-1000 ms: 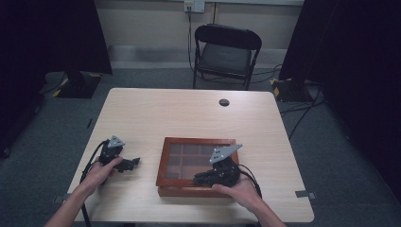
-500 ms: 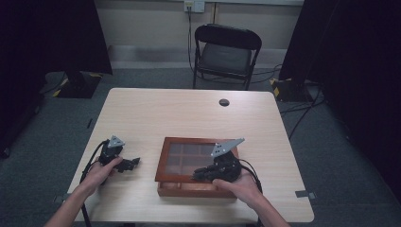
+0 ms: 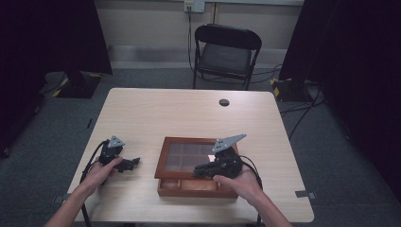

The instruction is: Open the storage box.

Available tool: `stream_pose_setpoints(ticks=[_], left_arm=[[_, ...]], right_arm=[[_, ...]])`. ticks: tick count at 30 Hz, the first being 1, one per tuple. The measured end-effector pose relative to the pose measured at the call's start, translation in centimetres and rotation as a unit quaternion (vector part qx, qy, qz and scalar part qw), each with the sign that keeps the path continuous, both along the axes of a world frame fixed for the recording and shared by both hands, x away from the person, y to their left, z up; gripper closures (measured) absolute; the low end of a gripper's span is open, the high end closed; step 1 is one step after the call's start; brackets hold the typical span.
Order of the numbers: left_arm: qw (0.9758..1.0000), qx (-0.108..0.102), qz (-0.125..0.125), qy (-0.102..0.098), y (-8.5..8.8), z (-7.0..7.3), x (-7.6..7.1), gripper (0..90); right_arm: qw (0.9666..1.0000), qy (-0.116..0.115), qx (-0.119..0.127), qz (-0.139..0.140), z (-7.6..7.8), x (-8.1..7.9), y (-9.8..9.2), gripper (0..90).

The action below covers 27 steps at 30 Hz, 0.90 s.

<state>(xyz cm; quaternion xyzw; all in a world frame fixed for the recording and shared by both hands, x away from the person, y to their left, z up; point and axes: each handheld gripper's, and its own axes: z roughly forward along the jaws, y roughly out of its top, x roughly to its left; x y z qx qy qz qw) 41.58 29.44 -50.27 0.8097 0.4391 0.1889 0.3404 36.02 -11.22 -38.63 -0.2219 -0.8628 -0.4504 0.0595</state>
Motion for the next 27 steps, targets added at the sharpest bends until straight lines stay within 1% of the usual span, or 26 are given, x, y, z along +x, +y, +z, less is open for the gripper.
stream_pose_setpoints(ticks=[13,19,27], left_arm=[[1.0000,0.000,0.000,0.000,0.0,0.0,0.0,2.2],[1.0000,0.000,0.000,0.000,0.0,0.0,0.0,2.2],[1.0000,0.000,0.000,0.000,0.0,0.0,0.0,2.2]], right_arm=[[0.9999,0.006,0.009,-0.004,1.0,0.6,-0.1,81.7],[0.9999,0.005,0.008,-0.007,1.4,0.7,-0.1,81.5],[0.9997,0.006,0.016,-0.018,2.2,1.1,-0.2,81.4]])
